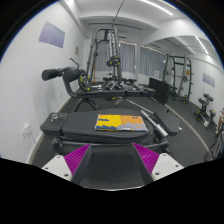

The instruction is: Fold towel

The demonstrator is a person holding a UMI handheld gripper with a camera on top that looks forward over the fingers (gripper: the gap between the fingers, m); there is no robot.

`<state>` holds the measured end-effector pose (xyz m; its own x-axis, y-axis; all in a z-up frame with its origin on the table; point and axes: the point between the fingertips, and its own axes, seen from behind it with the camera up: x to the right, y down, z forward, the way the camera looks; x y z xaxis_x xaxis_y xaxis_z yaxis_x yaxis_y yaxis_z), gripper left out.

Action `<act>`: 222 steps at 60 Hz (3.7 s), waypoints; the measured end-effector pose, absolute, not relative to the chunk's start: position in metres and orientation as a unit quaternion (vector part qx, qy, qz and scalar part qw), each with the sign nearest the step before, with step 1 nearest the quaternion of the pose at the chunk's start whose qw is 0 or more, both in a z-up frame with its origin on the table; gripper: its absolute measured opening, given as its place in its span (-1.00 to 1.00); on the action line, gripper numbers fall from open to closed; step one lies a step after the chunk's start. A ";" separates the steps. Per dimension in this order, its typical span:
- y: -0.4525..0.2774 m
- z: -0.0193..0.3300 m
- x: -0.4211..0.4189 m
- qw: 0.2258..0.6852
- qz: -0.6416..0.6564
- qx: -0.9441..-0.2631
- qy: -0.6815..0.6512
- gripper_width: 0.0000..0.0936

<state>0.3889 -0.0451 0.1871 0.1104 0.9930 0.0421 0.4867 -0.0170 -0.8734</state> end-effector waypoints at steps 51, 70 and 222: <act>-0.187 0.125 0.206 0.368 0.318 -0.618 -0.617 0.83; -0.151 0.073 0.086 0.385 0.297 -0.628 -0.607 0.83; -0.003 0.216 0.328 0.402 0.322 -0.625 -0.587 0.83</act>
<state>0.3278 -0.0030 0.2164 0.1042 0.9922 0.0683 0.4745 0.0108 -0.8802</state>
